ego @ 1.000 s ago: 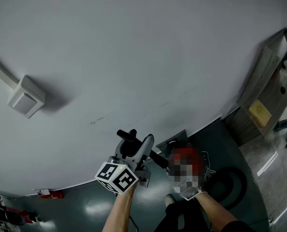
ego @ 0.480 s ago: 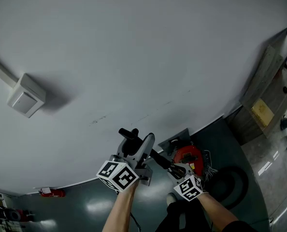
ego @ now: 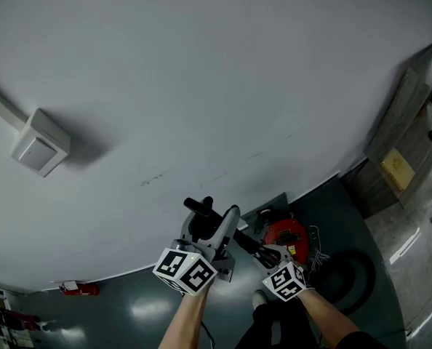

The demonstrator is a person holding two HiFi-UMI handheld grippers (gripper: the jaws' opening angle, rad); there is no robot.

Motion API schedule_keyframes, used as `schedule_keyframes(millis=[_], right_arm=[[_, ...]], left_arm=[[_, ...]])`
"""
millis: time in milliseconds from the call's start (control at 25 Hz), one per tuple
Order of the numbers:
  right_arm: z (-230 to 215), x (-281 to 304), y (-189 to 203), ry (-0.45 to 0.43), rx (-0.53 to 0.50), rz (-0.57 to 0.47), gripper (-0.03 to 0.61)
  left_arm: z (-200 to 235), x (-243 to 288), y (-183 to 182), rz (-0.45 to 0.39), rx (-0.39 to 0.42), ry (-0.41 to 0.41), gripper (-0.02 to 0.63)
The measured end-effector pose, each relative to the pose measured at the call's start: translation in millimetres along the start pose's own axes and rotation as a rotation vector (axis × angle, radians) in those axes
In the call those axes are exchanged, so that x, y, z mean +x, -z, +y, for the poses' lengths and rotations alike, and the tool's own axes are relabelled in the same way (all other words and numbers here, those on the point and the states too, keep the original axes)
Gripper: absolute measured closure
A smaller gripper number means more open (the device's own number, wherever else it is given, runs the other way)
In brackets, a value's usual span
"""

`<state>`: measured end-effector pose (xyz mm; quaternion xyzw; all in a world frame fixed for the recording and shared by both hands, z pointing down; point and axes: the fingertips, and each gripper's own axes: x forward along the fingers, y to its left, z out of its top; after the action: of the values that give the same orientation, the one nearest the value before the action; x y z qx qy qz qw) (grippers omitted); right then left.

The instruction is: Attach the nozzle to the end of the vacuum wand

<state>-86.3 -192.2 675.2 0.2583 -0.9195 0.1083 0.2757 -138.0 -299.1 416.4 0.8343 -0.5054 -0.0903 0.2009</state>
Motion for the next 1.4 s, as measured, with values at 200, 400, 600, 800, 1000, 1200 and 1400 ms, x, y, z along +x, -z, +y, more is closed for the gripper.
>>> schedule_keyframes(millis=[200, 400, 600, 800, 1000, 1200, 1400], right_arm=[[-0.7, 4.9, -0.5, -0.006, 0.0, 0.01, 0.431], [-4.0, 9.6, -3.4, -0.024, 0.0, 0.005, 0.43], [-4.6, 10.4, -4.6, -0.056, -0.008, -0.001, 0.43], [-16.8, 14.4, -5.2, -0.061, 0.001, -0.003, 0.43], [-47.0, 17.9, -9.8, -0.033, 0.043, -0.014, 0.43], [-69.4, 26.7, -14.4, -0.01, 0.069, -0.013, 0.43], [-70.1, 38.6, -15.9, -0.026, 0.074, -0.016, 0.43]], left_arm=[[-1.6, -4.2, -0.2, -0.023, 0.038, -0.013, 0.288], [1.7, 0.5, -2.8, -0.021, 0.075, 0.001, 0.287], [2.5, -5.9, -9.0, -0.033, 0.164, -0.005, 0.268], [6.1, -28.1, -18.6, -0.091, 0.216, -0.043, 0.268], [12.6, -48.0, -3.8, -0.059, 0.168, -0.048, 0.27], [18.9, -69.3, 32.1, 0.02, 0.114, -0.068, 0.288], [20.7, -88.5, 54.9, 0.07, 0.085, -0.082, 0.412]])
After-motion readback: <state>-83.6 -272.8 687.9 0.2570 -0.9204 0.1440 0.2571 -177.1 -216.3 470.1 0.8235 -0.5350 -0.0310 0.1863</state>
